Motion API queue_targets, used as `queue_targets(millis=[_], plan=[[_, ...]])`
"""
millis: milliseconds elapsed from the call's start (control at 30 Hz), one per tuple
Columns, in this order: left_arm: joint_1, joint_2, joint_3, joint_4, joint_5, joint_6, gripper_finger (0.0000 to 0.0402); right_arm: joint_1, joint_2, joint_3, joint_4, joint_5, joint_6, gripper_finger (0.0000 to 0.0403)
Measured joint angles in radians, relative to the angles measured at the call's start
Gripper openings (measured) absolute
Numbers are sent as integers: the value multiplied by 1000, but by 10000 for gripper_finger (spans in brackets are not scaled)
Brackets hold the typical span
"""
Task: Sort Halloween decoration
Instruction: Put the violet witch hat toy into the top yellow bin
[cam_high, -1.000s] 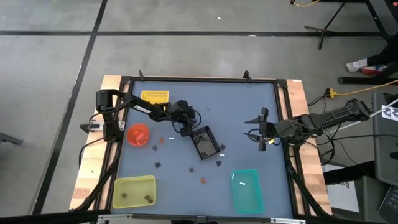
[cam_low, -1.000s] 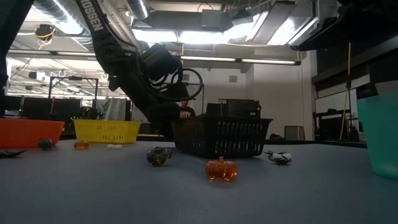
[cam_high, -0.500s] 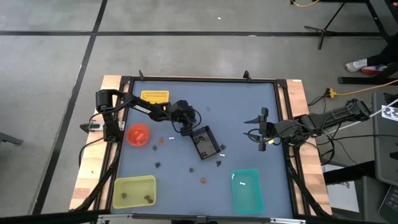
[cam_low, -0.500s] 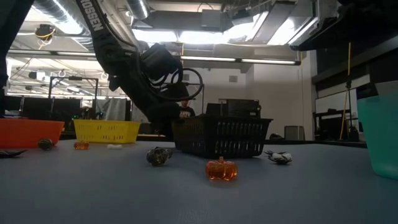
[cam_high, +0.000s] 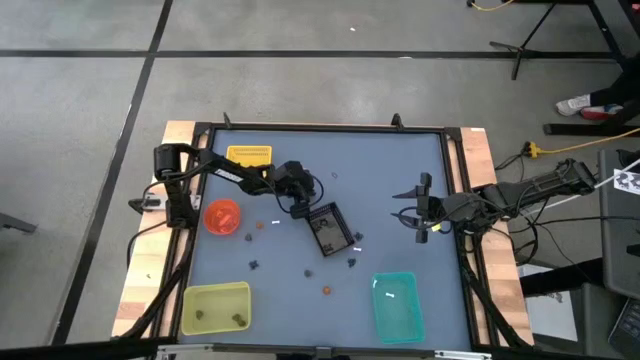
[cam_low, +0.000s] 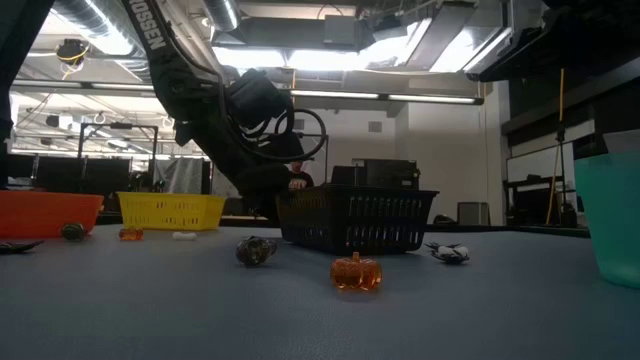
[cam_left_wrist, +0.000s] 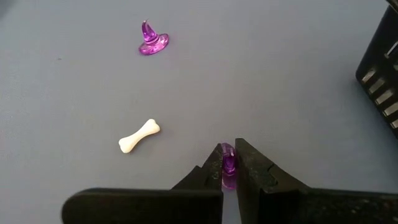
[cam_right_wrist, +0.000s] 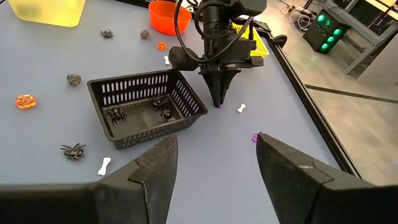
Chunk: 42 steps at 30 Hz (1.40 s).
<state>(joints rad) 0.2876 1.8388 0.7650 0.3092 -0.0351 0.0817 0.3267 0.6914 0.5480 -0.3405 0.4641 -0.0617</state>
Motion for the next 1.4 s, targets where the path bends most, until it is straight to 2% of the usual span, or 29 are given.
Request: queue_targets(millis=[367, 567, 700, 833, 1067, 1400], plan=[[26, -41, -1, -13, -6, -18, 2, 0, 0, 0, 0, 0, 0, 215], [60, -118, -1, -46, -6, -26, 2, 0, 0, 0, -1, 0, 0, 215], [100, -198, 0, -127, -4, -28, 2, 0, 0, 0, -1, 0, 0, 215], [152, -288, 0, -289, -14, -58, 3, 0, 0, 0, -1, 0, 0, 215], [232, -424, 0, -552, -108, -108, 5, 0, 0, 0, -2, 0, 0, 215], [293, -485, 0, -642, -241, -107, 6, 0, 0, 0, -2, 0, 0, 215]])
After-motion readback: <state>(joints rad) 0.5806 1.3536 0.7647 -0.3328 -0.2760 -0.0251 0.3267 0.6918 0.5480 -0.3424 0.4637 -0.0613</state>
